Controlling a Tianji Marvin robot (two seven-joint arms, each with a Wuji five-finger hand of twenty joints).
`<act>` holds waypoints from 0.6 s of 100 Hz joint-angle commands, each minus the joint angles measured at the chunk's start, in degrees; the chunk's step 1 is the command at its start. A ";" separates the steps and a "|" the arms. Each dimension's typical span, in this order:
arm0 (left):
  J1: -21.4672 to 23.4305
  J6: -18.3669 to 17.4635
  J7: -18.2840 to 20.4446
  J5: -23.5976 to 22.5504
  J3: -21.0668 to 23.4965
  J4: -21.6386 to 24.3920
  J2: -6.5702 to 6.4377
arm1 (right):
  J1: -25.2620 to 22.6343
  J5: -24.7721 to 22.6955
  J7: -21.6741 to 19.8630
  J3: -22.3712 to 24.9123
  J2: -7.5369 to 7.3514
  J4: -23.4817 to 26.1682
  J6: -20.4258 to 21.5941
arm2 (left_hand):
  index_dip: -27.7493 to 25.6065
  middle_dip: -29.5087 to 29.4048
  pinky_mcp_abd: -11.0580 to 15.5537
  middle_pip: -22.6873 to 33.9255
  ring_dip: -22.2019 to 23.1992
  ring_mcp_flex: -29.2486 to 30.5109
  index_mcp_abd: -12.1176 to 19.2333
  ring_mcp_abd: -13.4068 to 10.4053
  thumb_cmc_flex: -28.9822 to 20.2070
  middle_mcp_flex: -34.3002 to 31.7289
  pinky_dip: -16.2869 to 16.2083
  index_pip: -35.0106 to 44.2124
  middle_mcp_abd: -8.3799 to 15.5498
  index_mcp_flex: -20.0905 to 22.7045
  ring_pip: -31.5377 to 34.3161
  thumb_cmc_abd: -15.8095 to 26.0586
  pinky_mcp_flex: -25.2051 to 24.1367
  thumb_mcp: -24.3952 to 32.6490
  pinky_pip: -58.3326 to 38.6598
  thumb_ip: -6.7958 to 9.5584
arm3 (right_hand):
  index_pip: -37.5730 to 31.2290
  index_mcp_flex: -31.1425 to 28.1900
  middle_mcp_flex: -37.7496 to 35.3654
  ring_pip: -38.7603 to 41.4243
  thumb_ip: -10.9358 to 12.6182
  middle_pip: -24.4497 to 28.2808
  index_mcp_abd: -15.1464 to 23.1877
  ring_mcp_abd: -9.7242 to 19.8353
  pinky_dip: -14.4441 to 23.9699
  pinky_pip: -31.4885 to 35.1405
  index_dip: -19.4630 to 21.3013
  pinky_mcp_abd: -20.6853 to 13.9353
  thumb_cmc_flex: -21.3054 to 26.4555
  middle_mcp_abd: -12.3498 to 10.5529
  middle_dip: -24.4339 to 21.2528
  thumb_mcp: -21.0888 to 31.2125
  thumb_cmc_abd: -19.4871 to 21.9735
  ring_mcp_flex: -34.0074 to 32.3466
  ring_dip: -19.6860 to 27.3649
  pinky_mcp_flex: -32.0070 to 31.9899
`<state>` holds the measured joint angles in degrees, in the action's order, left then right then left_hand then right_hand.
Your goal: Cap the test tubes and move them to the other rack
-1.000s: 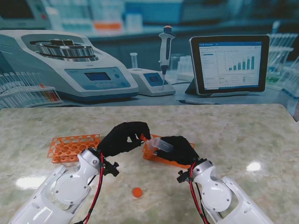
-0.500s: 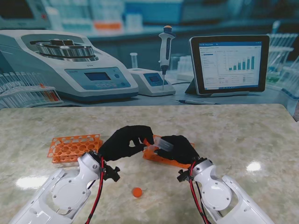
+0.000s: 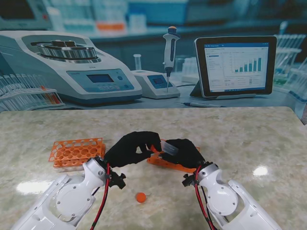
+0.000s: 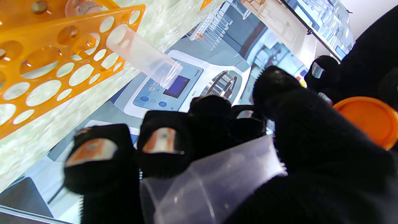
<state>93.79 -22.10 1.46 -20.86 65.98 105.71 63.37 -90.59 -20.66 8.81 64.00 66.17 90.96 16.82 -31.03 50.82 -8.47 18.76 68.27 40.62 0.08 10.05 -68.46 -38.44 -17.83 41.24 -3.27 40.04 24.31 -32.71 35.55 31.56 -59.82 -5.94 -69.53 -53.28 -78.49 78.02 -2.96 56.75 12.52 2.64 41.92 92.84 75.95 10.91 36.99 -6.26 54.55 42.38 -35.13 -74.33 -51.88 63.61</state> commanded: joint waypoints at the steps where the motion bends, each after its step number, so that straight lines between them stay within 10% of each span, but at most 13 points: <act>1: -0.10 0.33 0.13 0.18 -0.25 -0.34 0.14 | -0.29 0.18 -0.13 -0.08 0.28 -0.10 -0.05 | 0.39 0.91 0.54 2.08 1.26 0.86 -0.61 0.76 -5.50 -2.59 -0.41 -0.92 -0.82 0.51 -0.66 2.30 -0.50 3.04 1.44 -0.61 | -0.14 -0.36 0.25 0.61 -1.06 0.82 2.22 0.93 -0.69 0.67 1.30 1.01 0.80 -0.13 -0.24 -0.78 0.41 -1.16 0.05 0.72; 60: -1.17 0.61 -1.40 -0.50 -0.84 -1.14 0.53 | -0.19 0.20 -0.15 -0.10 0.27 -0.44 0.17 | 0.37 0.95 0.37 2.07 1.27 0.76 -0.61 0.72 -5.51 -2.54 -0.58 -0.88 -0.91 0.58 -0.66 2.29 -0.69 3.24 1.43 -0.63 | -0.09 -0.42 0.28 0.56 -1.06 0.80 2.32 0.98 -0.68 0.67 1.33 1.01 0.80 -0.08 -0.23 -0.79 0.43 -1.16 0.07 0.72</act>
<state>92.66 -21.46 0.11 -21.19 65.06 104.28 63.72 -90.54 -20.67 8.82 64.05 66.17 90.67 17.01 -31.03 50.82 -8.47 18.75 68.30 40.63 0.08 10.06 -68.46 -38.44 -17.83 41.23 -3.27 40.04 24.30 -32.69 35.53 31.56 -59.81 -5.95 -69.53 -53.28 -78.49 78.02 -2.96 56.75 12.52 2.62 41.92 92.84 75.95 10.91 36.99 -6.26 54.54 42.38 -35.13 -74.33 -51.88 63.61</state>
